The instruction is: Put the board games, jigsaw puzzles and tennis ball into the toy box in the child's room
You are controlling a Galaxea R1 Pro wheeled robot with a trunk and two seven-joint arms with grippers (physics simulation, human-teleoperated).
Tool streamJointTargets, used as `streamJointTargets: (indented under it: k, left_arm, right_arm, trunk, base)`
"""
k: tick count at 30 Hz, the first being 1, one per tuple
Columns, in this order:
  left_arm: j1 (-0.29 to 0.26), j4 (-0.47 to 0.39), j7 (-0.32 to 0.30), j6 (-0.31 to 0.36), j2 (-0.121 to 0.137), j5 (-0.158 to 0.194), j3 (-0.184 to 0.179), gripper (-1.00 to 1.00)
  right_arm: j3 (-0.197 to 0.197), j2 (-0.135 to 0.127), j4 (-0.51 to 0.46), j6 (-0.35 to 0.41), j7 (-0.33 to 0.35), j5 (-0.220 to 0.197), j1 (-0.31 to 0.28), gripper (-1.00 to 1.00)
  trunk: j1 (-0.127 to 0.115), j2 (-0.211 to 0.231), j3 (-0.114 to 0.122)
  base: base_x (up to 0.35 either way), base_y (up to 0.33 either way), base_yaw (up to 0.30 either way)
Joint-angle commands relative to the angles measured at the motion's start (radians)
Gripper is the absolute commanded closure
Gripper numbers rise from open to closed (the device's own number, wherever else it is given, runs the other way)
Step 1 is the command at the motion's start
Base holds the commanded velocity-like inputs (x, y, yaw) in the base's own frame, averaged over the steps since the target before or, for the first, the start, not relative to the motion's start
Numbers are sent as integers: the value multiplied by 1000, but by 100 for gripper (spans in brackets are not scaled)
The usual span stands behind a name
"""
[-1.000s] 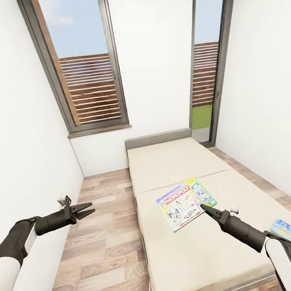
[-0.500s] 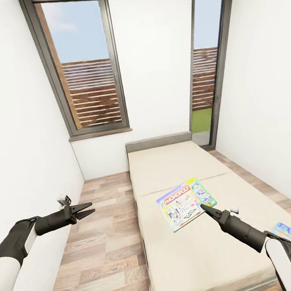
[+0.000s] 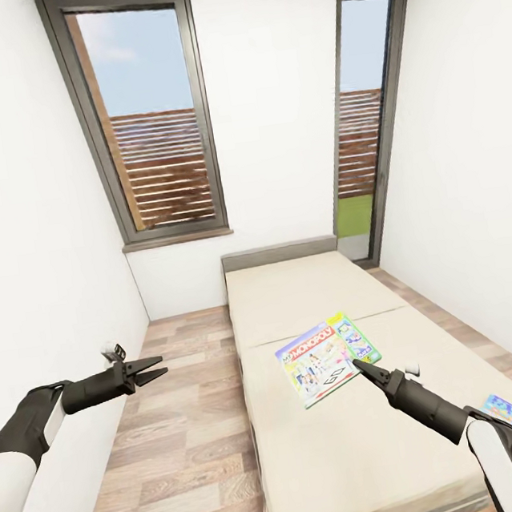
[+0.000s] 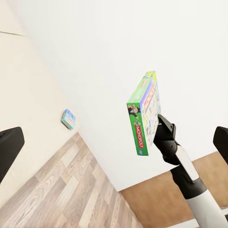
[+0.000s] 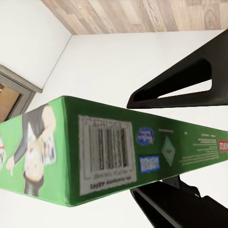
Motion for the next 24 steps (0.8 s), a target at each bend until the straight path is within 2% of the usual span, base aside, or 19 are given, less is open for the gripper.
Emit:
streamJointTargets:
  k: [1,24]
  left_arm:
    - [-1,0,-4,11,0,0,0,-100]
    - [-1,0,-4,9,0,0,1,-100]
  right_arm:
    - [-1,0,0,5,2,-1,-1,100]
    - [-2,0,2,7,-2,0,-1,100]
  trunk:
    - [1,-2,-2]
    - [1,-2,-2]
  base:
    - [0,0,0]
    - [0,0,0]
